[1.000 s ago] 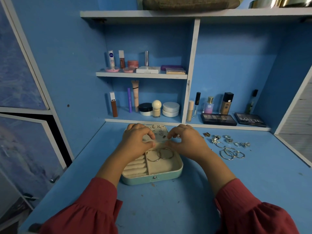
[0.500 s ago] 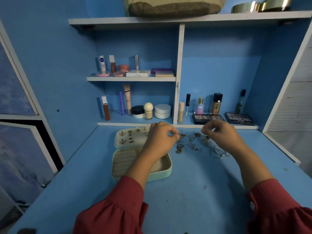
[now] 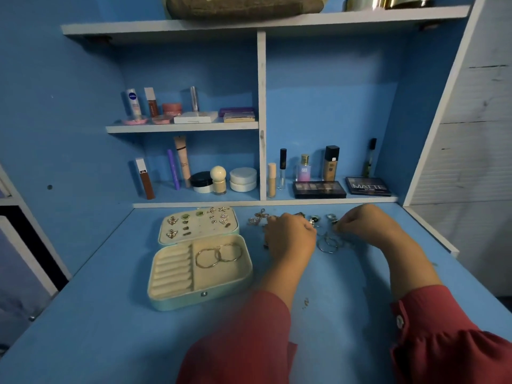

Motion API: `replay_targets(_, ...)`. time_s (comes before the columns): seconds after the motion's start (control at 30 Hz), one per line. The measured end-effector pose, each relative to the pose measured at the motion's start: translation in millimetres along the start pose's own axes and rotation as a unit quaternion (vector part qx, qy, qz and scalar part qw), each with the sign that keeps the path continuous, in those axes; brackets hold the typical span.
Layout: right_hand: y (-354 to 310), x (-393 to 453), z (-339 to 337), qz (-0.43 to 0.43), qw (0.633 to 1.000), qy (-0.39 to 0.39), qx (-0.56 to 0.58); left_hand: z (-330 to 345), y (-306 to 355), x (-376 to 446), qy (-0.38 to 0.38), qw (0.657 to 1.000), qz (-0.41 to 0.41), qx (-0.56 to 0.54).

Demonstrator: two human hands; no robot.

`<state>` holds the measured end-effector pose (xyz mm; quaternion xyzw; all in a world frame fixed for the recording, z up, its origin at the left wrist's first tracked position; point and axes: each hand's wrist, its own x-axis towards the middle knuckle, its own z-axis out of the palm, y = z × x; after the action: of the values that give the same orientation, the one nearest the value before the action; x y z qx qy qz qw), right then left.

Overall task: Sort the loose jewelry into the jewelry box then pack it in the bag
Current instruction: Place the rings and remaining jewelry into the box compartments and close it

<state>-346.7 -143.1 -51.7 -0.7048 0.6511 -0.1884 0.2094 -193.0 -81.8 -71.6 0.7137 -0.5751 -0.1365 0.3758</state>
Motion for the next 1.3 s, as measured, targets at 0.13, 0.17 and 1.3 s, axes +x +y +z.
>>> replay_targets(0.13,3.3,1.4,2.9,0.0,1.0,-0.005,-0.025,13.1,-0.5,-2.4,-0.003,0.997,0.025,0.076)
replay_targets(0.17,3.9,1.8,3.3,-0.001,1.0,-0.005,-0.026,15.6,-0.4,-3.4,-0.007,0.996,0.03,0.089)
replay_targets(1.3,-9.1,-6.1,6.2,-0.077,0.99,0.092,0.074,-80.9,-36.4,3.8,0.114,0.986,0.048,0.109)
